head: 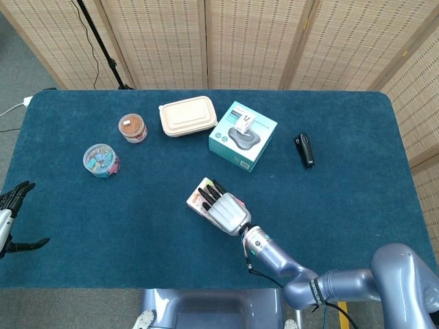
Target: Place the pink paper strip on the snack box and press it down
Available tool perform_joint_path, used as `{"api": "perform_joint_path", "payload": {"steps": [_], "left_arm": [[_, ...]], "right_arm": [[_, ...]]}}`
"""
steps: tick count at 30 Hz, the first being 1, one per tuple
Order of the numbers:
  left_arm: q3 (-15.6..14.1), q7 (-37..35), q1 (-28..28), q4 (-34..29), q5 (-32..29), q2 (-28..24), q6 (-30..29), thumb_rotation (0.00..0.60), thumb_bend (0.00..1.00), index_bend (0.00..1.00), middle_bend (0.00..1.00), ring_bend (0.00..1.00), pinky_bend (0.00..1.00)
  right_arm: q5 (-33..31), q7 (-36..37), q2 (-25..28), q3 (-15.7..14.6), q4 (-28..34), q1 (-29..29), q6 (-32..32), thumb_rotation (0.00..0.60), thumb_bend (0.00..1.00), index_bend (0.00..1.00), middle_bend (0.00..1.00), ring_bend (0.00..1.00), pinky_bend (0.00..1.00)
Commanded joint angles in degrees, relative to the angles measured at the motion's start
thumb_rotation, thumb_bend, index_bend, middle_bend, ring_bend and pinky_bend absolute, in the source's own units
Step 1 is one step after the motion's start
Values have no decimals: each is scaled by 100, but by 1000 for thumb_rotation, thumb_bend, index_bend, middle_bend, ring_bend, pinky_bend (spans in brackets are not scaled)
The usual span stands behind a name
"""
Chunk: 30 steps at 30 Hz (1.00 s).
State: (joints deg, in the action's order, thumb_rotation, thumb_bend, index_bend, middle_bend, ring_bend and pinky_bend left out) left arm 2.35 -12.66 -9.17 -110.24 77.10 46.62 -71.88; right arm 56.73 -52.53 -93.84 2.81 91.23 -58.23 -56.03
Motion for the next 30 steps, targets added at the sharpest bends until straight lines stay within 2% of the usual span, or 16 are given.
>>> {"api": "perform_joint_path", "payload": {"steps": [1, 12, 22, 30], "left_arm": [[-1, -12, 4, 6, 10, -2, -4, 600, 103, 0, 0, 0, 0], [-16, -54, 23, 8, 55, -13, -15, 600, 104, 0, 0, 0, 0], [-18, -52, 15, 13, 57, -12, 5, 600, 104, 0, 0, 0, 0], [-17, -104, 15, 29, 68, -23, 14, 600, 104, 0, 0, 0, 0]], "right_arm": [[50, -6, 24, -30, 19, 20, -17, 600, 871, 250, 0, 0, 0], [166, 67, 42, -65, 0, 114, -40, 600, 871, 244, 0, 0, 0], [173, -239, -173, -52, -111, 151, -235, 600, 872, 239, 0, 0, 0], [221, -457, 8, -43, 95, 255, -497, 600, 872, 224, 0, 0, 0]]}}
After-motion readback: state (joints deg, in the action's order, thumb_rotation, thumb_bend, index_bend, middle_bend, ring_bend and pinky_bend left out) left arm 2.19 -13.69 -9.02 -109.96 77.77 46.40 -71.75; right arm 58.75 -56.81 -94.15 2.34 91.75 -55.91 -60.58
